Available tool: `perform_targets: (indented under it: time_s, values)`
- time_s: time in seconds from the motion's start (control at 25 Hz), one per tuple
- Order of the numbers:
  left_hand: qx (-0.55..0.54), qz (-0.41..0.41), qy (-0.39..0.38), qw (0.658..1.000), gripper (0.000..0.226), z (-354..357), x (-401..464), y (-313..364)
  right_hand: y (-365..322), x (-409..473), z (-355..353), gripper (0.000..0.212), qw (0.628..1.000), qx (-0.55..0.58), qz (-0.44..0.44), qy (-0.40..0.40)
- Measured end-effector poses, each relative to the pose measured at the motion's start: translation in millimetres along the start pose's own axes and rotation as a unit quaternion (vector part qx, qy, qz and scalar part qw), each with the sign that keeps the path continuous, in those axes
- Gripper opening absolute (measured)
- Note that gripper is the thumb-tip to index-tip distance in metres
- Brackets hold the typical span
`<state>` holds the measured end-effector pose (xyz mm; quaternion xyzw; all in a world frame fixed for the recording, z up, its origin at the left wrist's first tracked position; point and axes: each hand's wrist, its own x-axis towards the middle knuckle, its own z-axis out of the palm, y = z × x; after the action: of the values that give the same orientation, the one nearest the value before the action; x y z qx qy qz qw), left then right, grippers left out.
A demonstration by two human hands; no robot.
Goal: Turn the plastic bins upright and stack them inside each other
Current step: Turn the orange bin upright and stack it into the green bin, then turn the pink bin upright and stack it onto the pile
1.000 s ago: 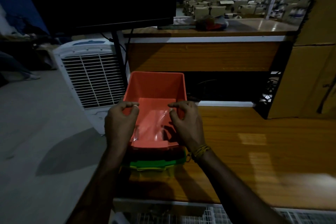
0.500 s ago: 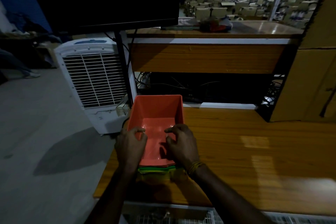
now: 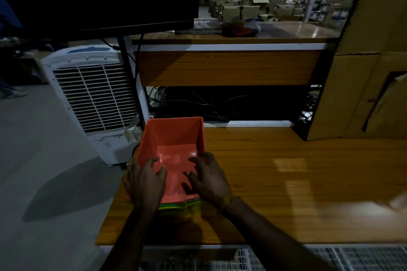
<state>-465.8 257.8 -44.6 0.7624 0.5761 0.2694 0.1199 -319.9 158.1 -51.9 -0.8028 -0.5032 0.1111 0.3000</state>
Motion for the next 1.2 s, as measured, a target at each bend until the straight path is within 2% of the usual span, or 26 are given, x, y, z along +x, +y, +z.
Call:
perform_targets:
  time_s: [0.12,0.32,0.56,0.8,1.0,1.2]
  values:
    - [-0.075,0.035,0.026,0.996,0.035,8.1,-17.2,38.3,26.4,-13.5,-26.4,0.050,1.000,0.002,0.018,0.017]
    - [-0.158,0.132,-0.010,0.979,0.036,48.2,-59.7,142.6,102.2,-48.4,-93.0,0.051,0.995,-0.007,0.060,0.080]
    - [-0.155,0.198,-0.132,0.959,0.044,112.9,-159.4,274.6,220.7,-115.2,-185.3,0.048,0.974,-0.027,0.155,0.165]
    - [-0.185,0.267,-0.196,0.925,0.042,169.3,-244.2,386.2,324.5,-181.0,-269.0,0.049,0.952,-0.038,0.219,0.209]
    - [-0.165,0.317,-0.249,0.900,0.044,201.4,-297.4,451.7,386.2,-220.7,-315.7,0.048,0.936,-0.043,0.259,0.236]
    - [-0.144,0.344,-0.295,0.880,0.047,230.5,-313.7,499.5,429.0,-224.5,-338.9,0.047,0.923,-0.037,0.280,0.262]
